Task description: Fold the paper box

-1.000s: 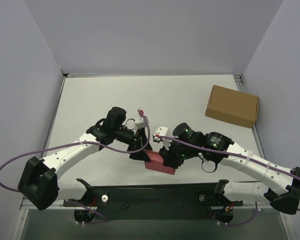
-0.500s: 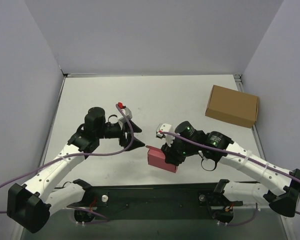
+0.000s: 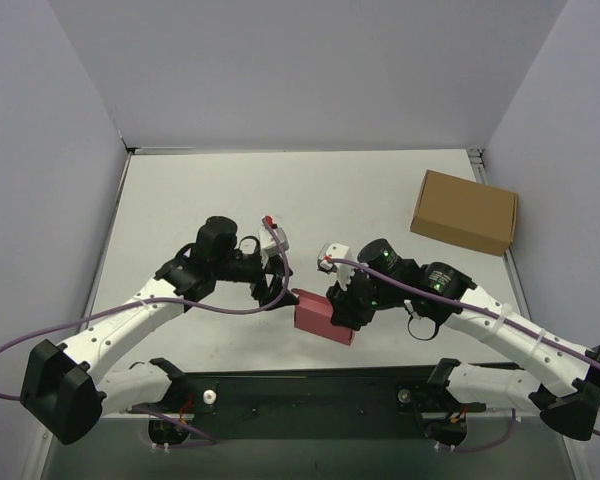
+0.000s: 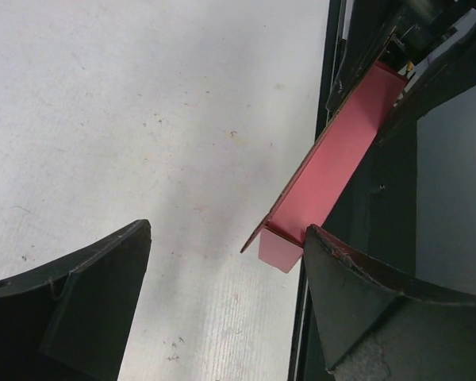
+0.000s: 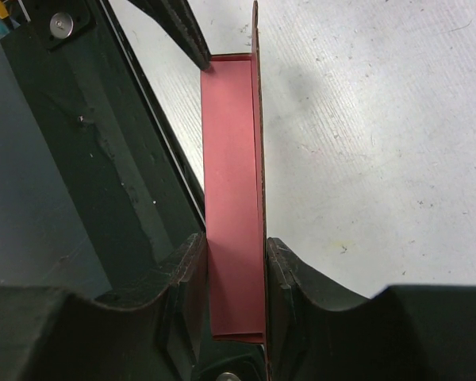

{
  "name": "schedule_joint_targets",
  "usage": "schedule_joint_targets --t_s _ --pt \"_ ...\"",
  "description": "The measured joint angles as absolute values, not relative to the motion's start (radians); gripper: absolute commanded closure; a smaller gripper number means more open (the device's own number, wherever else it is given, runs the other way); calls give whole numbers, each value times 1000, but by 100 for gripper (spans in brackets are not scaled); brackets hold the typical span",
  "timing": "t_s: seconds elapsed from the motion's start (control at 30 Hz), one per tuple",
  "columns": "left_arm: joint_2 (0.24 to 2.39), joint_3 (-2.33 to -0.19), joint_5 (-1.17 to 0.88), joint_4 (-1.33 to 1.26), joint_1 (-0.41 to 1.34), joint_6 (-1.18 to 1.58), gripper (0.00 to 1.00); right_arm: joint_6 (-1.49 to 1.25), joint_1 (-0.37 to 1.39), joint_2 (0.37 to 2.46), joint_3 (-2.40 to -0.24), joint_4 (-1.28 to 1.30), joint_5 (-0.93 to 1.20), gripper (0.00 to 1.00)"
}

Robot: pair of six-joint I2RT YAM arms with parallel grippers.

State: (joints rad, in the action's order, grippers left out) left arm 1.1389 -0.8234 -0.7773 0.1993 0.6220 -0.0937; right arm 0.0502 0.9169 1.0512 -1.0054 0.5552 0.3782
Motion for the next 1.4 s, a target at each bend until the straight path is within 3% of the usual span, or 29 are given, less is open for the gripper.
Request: schedule_joint_targets --t_s 0.27,0.43,0.83,1.17,1.4 --pt "1123 -825 -734 182 621 -90 13 51 917 1052 -1005 555 393 80" --pt "1125 -826 -753 165 621 -82 33 51 916 1052 -1005 555 395 80" --pt "1165 -837 -799 169 628 -73 55 51 916 1053 -1005 555 394 80" --pt "1165 -838 -819 175 649 -61 83 52 915 1056 -1005 558 390 80" --pt "1174 -844 -809 185 660 -57 83 58 929 1064 -1005 561 344 80"
